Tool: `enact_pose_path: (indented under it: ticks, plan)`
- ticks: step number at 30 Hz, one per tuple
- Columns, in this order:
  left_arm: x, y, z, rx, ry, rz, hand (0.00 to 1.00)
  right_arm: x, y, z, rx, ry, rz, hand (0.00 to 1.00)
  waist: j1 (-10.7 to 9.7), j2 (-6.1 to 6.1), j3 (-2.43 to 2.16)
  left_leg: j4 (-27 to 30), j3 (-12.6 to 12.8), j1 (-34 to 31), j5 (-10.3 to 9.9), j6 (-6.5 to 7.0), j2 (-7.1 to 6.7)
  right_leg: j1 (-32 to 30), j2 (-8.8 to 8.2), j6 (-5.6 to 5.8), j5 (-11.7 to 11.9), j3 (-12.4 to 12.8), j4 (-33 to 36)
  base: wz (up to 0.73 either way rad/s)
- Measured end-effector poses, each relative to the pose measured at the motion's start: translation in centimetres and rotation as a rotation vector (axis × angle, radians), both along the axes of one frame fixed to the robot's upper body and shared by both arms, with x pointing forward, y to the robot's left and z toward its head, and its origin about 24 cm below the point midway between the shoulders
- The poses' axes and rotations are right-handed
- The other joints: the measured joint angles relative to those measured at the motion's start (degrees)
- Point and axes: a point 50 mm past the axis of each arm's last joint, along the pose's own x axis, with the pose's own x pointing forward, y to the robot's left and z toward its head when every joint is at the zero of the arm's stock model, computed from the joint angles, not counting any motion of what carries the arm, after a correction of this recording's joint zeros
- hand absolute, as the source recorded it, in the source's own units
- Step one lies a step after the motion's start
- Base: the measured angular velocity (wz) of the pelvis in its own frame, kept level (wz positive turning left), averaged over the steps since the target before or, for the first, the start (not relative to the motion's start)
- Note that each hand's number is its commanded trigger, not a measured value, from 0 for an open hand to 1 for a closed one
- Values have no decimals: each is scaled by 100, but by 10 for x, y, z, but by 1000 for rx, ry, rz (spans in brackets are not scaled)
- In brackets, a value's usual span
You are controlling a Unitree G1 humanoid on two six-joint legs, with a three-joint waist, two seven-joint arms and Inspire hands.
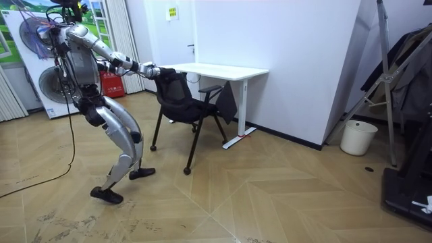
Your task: Push chair
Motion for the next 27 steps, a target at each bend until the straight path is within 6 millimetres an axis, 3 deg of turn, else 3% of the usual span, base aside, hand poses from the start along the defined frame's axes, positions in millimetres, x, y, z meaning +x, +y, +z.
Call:
enact_pose_path:
  ticks: [2, 4, 6, 7, 8, 9, 10, 11, 12, 14, 15, 17, 19, 27]
  plan:
    - [2, -1, -1, 5, -5, -6, 100, -1, -2, -1, -4, -4, -5, 100, -128, 24, -5, -172, -389, 29, 55, -89, -157, -445, 263, -53, -111, 0, -471, 42]
    - [5, -4, -1, 11, -6, -15, 100, -1, -3, -2, 0, -5, -12, 100, -335, -12, -11, -323, -529, 35, 102, -164, -219, -555, 424, -63, -113, 16, -1309, 84]
    - [7, -4, 0, 22, -3, -18, 100, -2, -4, -4, 5, -4, -19, 100, -412, -105, -23, -436, -530, 37, 157, -253, -222, -550, 674, -105, -89, 287, -2243, 68]
    - [8, -5, 0, 23, -1, -20, 100, -2, -5, -5, 8, 0, -24, 100, -446, -148, -24, -430, -543, 36, 216, -348, -240, -491, 786, -206, -51, 404, -2633, 47]
    - [8, -6, -1, 21, 1, -19, 100, -3, -5, -6, 8, 1, -29, 100, -504, -167, -25, -356, -583, 41, 288, -502, -242, -486, 758, -245, -22, 351, -2685, 39]
    - [8, -6, -1, 20, 0, -20, 100, -2, -6, -6, 7, 0, -29, 100, -510, -167, -24, -219, -545, -1, 214, -558, -192, -476, 683, -266, -10, 222, -2670, -8]
    - [7, -6, -2, 14, -1, -20, 100, -2, -5, -6, 6, 6, -28, 100, -397, -112, -50, 420, -562, -14, -130, -700, 32, -492, 615, -313, 17, 27, -2515, -56]
    - [8, -5, 1, 13, -7, -19, 100, 0, -4, -2, 8, 8, -25, 100, -290, -14, -81, 899, -580, -42, -669, -574, 223, -531, 512, -305, 6, -187, -2176, -60]
    - [9, -4, 2, 14, -10, -17, 100, 1, -4, -1, 16, 8, -27, 100, -270, -6, -68, 993, -645, -59, -723, -510, 164, -591, 485, -293, -1, -198, -2041, -13]
    - [12, -3, 7, 33, -20, -22, 100, 0, -2, -1, 32, 10, -30, 100, -355, -223, -129, 757, -1065, -78, -700, -552, -222, -667, 567, -261, -114, -35, -2097, 52]
    - [13, -3, 10, 35, -27, -22, 100, 0, -2, 0, 38, -1, -29, 100, -441, -284, -114, 565, -1196, -57, -635, -654, -276, -638, 635, -281, -115, -12, -2258, 62]
    - [12, -3, 8, 31, -22, -19, 100, 0, -1, -1, 33, -4, -30, 100, -529, -257, -81, 378, -1267, 31, -563, -744, -247, -492, 670, -379, -34, -92, -2447, 42]
    - [11, -3, 6, 15, -15, -17, 100, 0, -1, -1, 28, -5, -27, 100, -589, -181, -39, 373, -1266, 80, -518, -762, -196, -385, 673, -405, 7, -148, -2442, 30]
    - [11, -8, 5, -19, -29, -8, 100, 2, -6, 7, 6, -36, -24, 100, -622, -150, -20, 96, -1250, 221, -279, -759, -125, -357, 659, -512, -146, -221, -2393, 7]
